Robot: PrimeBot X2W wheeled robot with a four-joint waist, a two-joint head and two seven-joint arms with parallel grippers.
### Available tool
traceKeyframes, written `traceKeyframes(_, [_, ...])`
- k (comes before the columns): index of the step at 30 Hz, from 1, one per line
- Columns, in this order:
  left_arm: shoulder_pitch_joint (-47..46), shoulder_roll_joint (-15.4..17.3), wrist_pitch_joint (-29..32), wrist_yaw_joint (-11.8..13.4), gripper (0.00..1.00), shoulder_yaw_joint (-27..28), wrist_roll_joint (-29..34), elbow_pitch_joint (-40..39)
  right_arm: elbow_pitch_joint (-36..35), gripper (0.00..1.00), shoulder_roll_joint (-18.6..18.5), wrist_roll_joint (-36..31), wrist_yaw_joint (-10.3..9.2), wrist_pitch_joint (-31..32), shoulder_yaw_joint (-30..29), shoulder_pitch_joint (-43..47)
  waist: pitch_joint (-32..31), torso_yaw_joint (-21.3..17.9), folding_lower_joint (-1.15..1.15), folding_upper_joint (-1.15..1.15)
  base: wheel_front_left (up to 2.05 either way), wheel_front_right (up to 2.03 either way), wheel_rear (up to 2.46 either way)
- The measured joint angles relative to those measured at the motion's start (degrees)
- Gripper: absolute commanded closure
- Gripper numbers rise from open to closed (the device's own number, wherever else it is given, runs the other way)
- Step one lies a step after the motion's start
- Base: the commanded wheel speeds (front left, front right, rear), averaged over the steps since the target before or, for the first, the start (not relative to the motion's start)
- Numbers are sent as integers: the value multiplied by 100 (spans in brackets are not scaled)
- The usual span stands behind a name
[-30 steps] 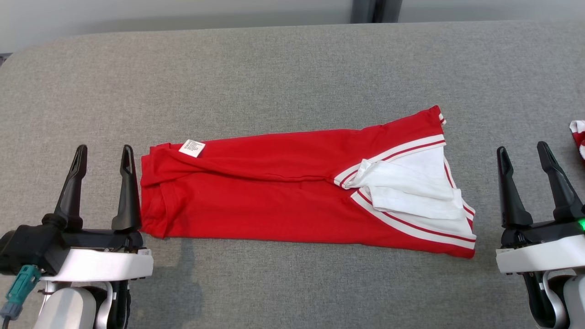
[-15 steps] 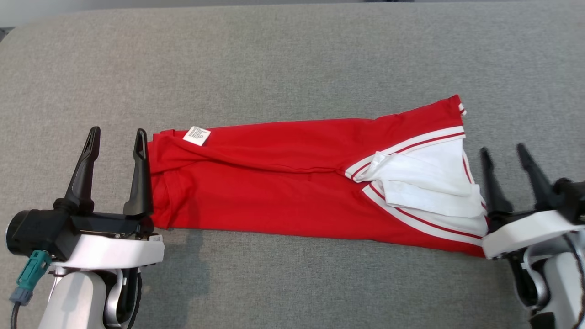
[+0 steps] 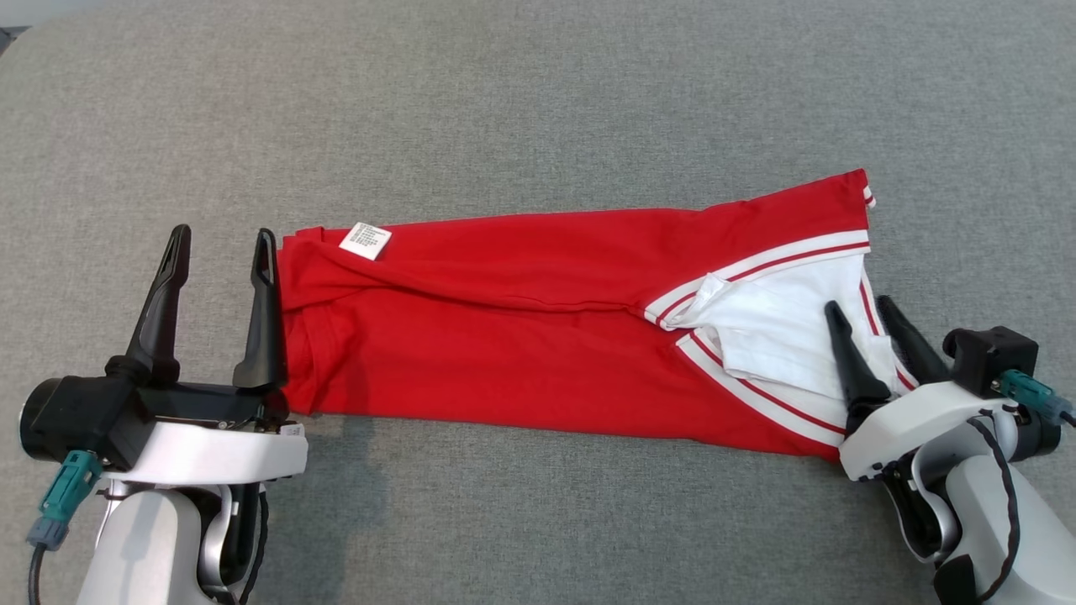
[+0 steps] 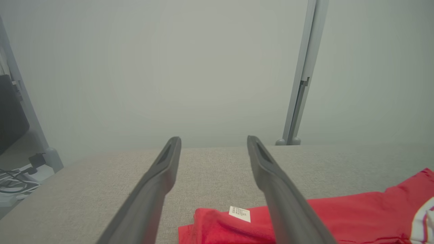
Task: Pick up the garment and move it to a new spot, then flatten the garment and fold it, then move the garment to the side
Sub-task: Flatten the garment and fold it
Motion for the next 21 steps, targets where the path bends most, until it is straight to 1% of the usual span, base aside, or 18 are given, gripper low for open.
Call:
traceKeyframes(4, [-7, -27, 0, -9, 0, 76, 64, 36, 19, 100, -38, 122, 8, -58, 180, -54, -3, -87, 0, 0, 0, 0, 0])
traceKeyframes(9, [-20, -36, 0, -33, 0, 188, 135, 38, -103, 100, -159, 220, 18, -123, 174, -7, -20, -241, 0, 0, 0, 0, 0])
traceKeyframes(12, [-18, -34, 0, -57, 0, 249, 149, 25, -208, 100, -434, 242, 22, -163, -76, 127, -35, -358, 0, 0, 0, 0, 0])
traceKeyframes(17, [-9, -20, 0, -91, 0, 296, 199, 18, -378, 100, -915, 242, 12, -200, -765, 330, -49, -520, 0, 0, 0, 0, 0])
traceKeyframes(21, [-10, -14, 0, -107, 0, 307, 207, 16, -608, 100, -956, 224, 8, -82, -1009, 403, -51, -609, 0, 0, 0, 0, 0])
